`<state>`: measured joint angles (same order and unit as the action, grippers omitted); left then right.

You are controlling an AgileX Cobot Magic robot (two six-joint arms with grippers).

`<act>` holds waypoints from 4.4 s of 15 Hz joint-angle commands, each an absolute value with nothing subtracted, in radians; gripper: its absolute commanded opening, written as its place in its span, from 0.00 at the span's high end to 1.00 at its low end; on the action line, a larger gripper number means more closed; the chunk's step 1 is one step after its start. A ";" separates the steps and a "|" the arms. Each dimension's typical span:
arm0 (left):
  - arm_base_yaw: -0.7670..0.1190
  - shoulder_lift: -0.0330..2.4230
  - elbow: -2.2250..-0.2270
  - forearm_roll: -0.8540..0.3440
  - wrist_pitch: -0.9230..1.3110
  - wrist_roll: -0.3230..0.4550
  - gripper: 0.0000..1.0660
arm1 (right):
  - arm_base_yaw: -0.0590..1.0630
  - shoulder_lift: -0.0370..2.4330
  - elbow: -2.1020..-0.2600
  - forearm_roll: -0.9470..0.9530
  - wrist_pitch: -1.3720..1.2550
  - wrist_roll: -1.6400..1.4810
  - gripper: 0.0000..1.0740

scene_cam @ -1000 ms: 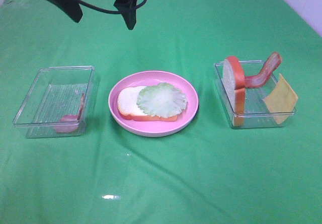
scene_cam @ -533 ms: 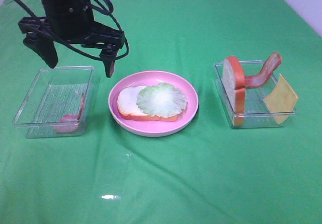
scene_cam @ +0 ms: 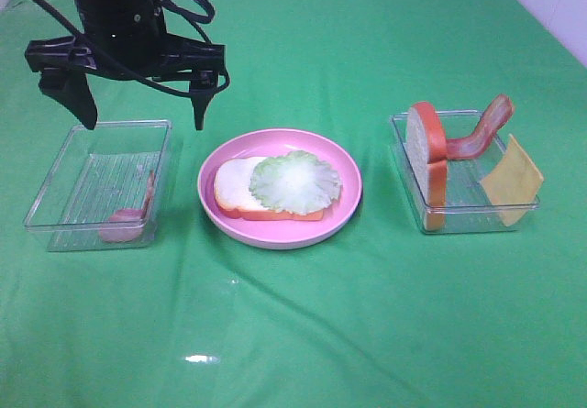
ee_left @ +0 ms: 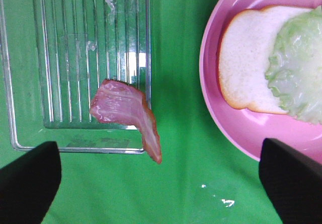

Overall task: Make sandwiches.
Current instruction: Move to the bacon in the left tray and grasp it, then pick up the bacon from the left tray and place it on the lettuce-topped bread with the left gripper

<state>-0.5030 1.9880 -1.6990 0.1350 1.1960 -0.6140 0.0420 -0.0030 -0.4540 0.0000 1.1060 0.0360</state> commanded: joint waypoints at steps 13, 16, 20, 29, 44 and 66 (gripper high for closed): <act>-0.507 2.215 -1.692 0.097 1.233 -0.587 0.06 | 0.037 -0.029 -0.451 0.000 1.102 0.026 0.12; -0.507 2.215 -1.692 0.097 1.237 -0.552 0.11 | 0.037 -0.029 -0.451 0.000 1.102 0.026 0.12; -0.507 2.215 -1.692 0.097 1.237 -0.569 0.24 | 0.037 -0.029 -0.451 0.000 1.102 0.026 0.12; -0.507 2.203 -1.692 0.132 1.288 -0.617 0.41 | 0.037 -0.029 -0.451 0.000 1.102 0.026 0.12; -0.508 2.200 -1.692 0.147 1.320 -0.629 0.89 | 0.037 -0.029 -0.451 0.000 1.102 0.026 0.12; -0.507 2.098 -1.701 0.127 1.319 -0.553 1.00 | 0.037 -0.029 -0.451 0.000 1.102 0.026 0.12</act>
<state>-0.5030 2.1070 -1.7000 0.1320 1.2160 -0.5560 0.0420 -0.0030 -0.4540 0.0000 1.1060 0.0360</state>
